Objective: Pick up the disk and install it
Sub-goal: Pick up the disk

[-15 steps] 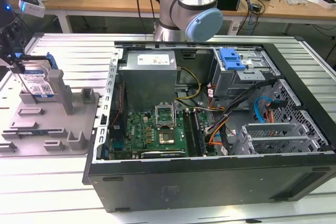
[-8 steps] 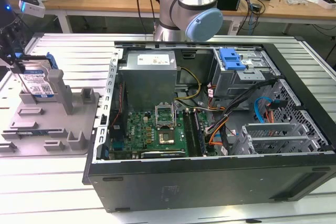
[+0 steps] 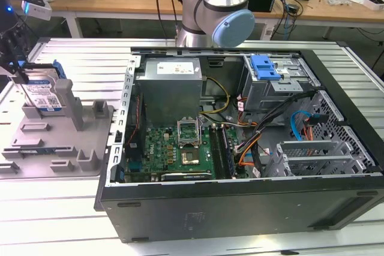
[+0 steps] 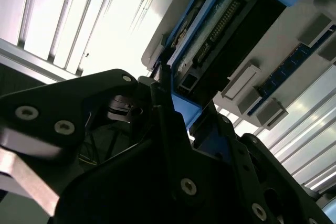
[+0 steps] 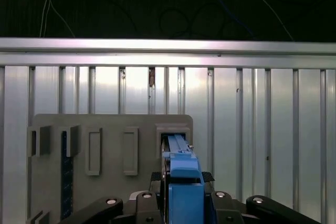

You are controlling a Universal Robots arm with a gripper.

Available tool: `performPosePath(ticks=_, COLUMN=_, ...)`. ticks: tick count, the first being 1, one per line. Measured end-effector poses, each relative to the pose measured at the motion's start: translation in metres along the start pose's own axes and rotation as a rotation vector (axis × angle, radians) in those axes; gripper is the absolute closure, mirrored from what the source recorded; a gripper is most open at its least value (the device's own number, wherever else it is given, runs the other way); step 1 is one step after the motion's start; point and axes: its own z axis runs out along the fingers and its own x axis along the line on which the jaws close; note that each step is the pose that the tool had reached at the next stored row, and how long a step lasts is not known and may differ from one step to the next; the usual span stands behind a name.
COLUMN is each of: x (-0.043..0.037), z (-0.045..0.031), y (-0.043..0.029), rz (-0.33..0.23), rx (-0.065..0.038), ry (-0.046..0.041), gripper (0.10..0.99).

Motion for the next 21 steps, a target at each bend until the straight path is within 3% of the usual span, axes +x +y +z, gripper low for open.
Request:
performPosePath(ticks=15, x=0.0, z=-0.0002, y=-0.0001, rz=0.0, rx=0.001, ry=-0.0002, gripper=0.718)
performPosePath(ticks=18, x=-0.0001, z=-0.0055, y=0.0002, rz=0.0, rx=0.0, ry=-0.0001, gripper=0.718)
performPosePath(ticks=21, x=-0.0003, z=-0.0171, y=0.0006, rz=0.0, rx=0.0, ry=-0.0001, gripper=0.718)
